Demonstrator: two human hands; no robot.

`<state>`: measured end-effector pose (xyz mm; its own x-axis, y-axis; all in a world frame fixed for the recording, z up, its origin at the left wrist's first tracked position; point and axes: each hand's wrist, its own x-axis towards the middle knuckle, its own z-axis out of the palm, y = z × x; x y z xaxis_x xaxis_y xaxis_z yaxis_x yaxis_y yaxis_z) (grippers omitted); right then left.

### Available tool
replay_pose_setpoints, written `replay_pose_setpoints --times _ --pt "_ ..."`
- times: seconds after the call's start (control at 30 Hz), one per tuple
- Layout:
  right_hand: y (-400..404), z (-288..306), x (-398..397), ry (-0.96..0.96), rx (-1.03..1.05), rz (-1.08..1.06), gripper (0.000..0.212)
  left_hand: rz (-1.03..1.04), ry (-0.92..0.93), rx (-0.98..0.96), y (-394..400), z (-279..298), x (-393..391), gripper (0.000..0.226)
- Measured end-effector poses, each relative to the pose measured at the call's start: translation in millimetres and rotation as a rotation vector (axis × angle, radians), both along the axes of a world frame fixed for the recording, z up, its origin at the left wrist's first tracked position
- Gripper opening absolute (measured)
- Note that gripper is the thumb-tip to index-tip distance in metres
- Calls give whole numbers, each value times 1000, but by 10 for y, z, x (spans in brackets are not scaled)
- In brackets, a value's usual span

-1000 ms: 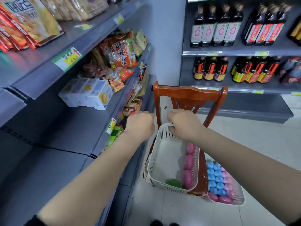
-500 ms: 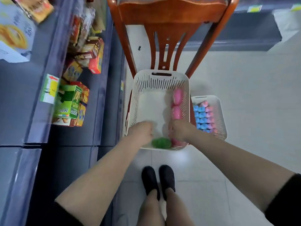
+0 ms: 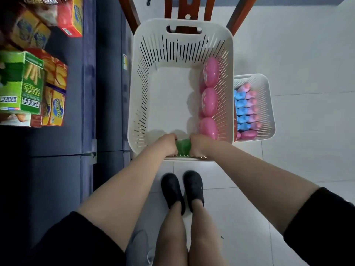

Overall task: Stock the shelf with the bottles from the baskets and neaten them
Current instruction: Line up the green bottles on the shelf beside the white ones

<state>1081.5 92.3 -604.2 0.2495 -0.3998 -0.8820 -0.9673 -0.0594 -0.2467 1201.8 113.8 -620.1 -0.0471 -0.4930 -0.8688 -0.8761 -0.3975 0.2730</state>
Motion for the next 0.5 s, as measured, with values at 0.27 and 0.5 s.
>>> replay_pose_setpoints --times 0.27,0.5 --pt "28 162 2 -73 -36 -72 43 146 38 -59 -6 215 93 58" --pt "-151 1103 -51 -201 -85 -184 63 268 102 -261 -12 1004 264 61"
